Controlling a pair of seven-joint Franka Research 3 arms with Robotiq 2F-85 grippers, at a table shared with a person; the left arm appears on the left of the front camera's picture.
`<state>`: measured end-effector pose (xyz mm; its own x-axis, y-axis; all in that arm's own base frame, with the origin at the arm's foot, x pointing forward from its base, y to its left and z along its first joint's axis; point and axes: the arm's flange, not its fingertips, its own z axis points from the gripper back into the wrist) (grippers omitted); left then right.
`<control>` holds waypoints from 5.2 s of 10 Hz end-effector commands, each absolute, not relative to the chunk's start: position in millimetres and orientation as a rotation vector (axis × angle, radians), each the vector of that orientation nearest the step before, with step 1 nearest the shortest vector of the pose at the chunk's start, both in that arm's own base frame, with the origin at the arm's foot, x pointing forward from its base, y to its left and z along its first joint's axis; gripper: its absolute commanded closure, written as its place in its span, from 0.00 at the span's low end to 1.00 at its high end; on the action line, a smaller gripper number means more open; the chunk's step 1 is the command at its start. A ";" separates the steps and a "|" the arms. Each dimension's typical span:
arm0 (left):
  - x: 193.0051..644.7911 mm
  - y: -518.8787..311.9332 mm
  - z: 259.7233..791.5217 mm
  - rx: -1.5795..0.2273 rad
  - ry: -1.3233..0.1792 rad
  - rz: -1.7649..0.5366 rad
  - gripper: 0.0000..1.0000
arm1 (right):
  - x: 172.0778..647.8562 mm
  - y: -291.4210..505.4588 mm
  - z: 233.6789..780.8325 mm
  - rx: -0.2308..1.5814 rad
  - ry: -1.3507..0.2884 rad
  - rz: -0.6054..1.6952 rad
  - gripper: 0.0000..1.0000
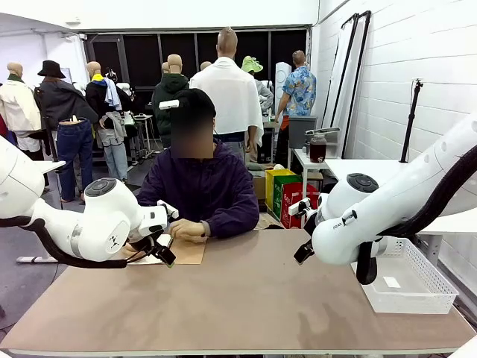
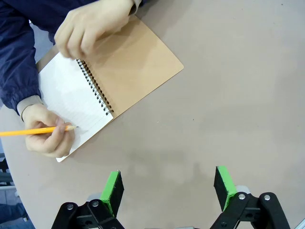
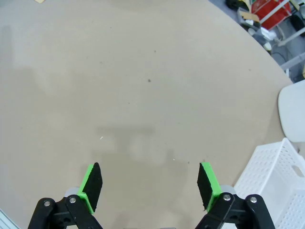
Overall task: Sort the paper based on its condition.
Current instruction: If a person hands you a paper, place it in the Organizing basket , and if it's crumpled, put it in the Trash can.
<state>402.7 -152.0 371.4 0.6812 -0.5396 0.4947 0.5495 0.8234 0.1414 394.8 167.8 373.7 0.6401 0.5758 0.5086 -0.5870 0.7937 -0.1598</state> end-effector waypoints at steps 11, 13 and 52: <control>374.9 -171.5 477.9 0.021 -0.637 -0.633 0.00 | 367.4 165.3 470.8 0.069 -0.639 0.690 0.00; 367.9 -173.7 503.5 0.049 -0.662 -0.622 0.00 | 358.4 166.0 493.3 0.086 -0.681 0.725 0.00; 358.8 -153.9 531.3 -0.020 -0.655 -0.578 0.00 | 340.2 175.0 528.1 0.085 -0.752 0.745 0.00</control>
<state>358.4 -153.8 530.7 0.6511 -0.4974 0.5733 0.5133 0.8450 0.1502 339.9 175.6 528.2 0.4901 0.5837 0.6474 -0.6418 0.7442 -0.1851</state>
